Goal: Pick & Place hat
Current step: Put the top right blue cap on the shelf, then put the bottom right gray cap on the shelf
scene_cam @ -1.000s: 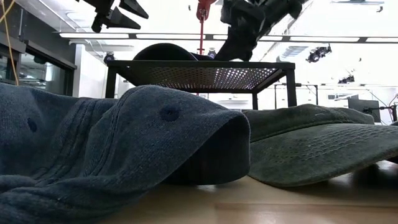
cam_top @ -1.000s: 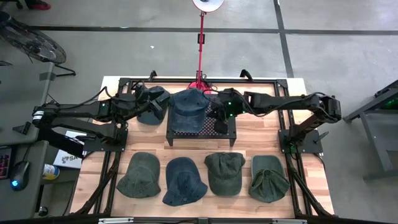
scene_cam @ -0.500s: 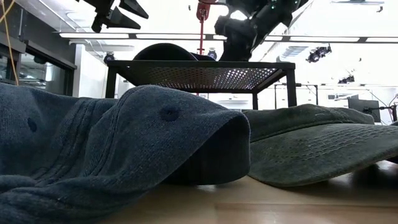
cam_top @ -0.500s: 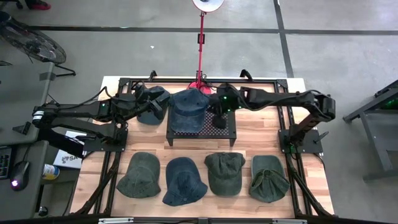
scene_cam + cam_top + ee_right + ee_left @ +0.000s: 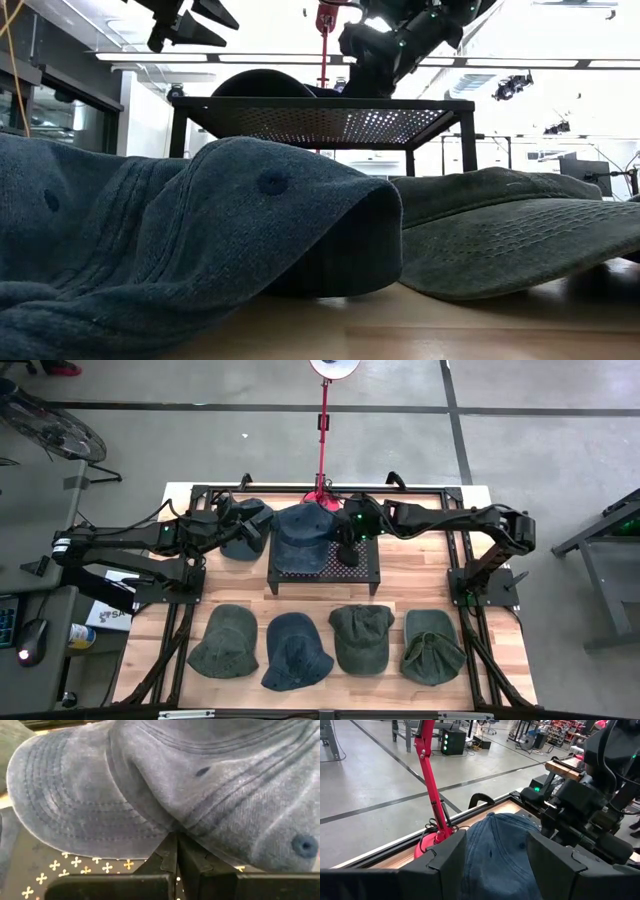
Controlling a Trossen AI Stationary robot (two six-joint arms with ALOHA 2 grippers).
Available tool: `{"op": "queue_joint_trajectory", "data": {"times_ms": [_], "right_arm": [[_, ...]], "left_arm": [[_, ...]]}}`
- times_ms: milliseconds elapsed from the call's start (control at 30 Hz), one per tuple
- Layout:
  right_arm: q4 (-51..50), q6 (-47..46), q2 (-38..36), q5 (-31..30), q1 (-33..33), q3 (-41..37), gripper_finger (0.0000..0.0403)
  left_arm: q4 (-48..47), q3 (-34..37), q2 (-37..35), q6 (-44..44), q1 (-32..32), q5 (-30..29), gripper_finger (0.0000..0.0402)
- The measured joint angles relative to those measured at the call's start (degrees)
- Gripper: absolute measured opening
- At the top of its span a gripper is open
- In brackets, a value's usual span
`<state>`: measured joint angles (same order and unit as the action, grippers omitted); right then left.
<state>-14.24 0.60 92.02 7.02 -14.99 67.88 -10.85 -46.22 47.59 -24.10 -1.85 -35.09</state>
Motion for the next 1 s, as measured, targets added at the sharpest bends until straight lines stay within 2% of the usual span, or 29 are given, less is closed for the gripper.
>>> {"op": "queue_joint_trajectory", "data": {"times_ms": [300,400,633,833,1000], "right_arm": [[-4.73,-5.47,-6.57,-0.98,0.03,-0.04,0.0],[-9.36,-7.31,-10.06,-1.52,0.31,-0.04,0.0],[-22.98,-10.12,-18.33,-7.57,3.29,-0.04,0.0],[-33.99,-16.21,-23.83,-7.61,6.88,-0.04,0.0],[-41.35,-17.74,-25.74,-6.69,10.17,-0.04,0.0]], "left_arm": [[0.41,0.0,0.0,-0.17,0.0,0.09,0.0202],[0.48,0.0,0.0,-0.19,-0.01,0.09,0.0202],[0.5,0.0,-0.02,-1.54,0.0,0.04,0.0202],[0.9,0.0,-0.02,-1.97,-0.01,0.0,0.0202],[0.87,0.0,-0.02,-2.28,-0.01,-0.02,0.0202]]}}
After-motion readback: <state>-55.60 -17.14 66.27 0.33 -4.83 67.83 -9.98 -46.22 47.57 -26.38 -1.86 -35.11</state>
